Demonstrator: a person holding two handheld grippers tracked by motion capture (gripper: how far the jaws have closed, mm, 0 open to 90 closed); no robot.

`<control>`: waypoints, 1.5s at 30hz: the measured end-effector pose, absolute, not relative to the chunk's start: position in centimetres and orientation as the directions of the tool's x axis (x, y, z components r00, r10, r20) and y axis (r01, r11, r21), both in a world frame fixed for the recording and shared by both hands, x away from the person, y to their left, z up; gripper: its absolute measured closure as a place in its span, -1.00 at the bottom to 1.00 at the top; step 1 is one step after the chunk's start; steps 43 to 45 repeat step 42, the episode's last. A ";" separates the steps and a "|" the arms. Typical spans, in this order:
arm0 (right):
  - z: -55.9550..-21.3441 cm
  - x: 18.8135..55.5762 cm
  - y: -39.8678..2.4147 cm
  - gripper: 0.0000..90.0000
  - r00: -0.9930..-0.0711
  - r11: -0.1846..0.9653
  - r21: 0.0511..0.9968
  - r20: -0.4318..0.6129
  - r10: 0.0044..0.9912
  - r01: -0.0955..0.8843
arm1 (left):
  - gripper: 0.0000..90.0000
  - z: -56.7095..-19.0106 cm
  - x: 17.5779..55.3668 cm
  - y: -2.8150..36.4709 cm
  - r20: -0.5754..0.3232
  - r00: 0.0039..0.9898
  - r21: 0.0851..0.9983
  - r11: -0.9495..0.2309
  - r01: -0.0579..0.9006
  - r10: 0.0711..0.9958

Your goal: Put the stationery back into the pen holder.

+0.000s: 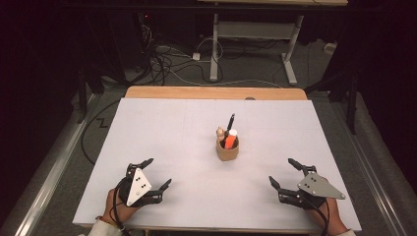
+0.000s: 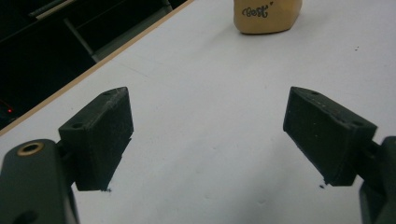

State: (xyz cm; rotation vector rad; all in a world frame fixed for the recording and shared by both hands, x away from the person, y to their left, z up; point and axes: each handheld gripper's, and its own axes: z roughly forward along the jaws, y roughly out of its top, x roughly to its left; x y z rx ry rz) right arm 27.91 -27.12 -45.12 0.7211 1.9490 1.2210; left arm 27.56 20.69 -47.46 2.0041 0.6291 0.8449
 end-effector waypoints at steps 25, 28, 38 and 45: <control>-44.8 27.9 -27.7 -0.55 -0.573 0.382 0.920 -0.265 0.776 0.091 | -0.66 -47.5 28.3 20.4 0.316 0.648 0.849 -0.512 0.134 0.693; -45.1 28.1 -27.4 -0.55 -0.579 0.394 0.914 -0.269 0.769 0.100 | -0.66 -47.4 28.4 20.5 0.317 0.642 0.850 -0.509 0.133 0.698; -45.2 28.2 -27.1 -0.55 -0.584 0.406 0.908 -0.275 0.764 0.102 | -0.66 -47.4 28.2 20.6 0.327 0.641 0.846 -0.518 0.128 0.694; -45.2 28.3 -27.1 -0.55 -0.585 0.405 0.908 -0.274 0.764 0.103 | -0.66 -47.4 28.3 20.7 0.322 0.640 0.847 -0.515 0.135 0.698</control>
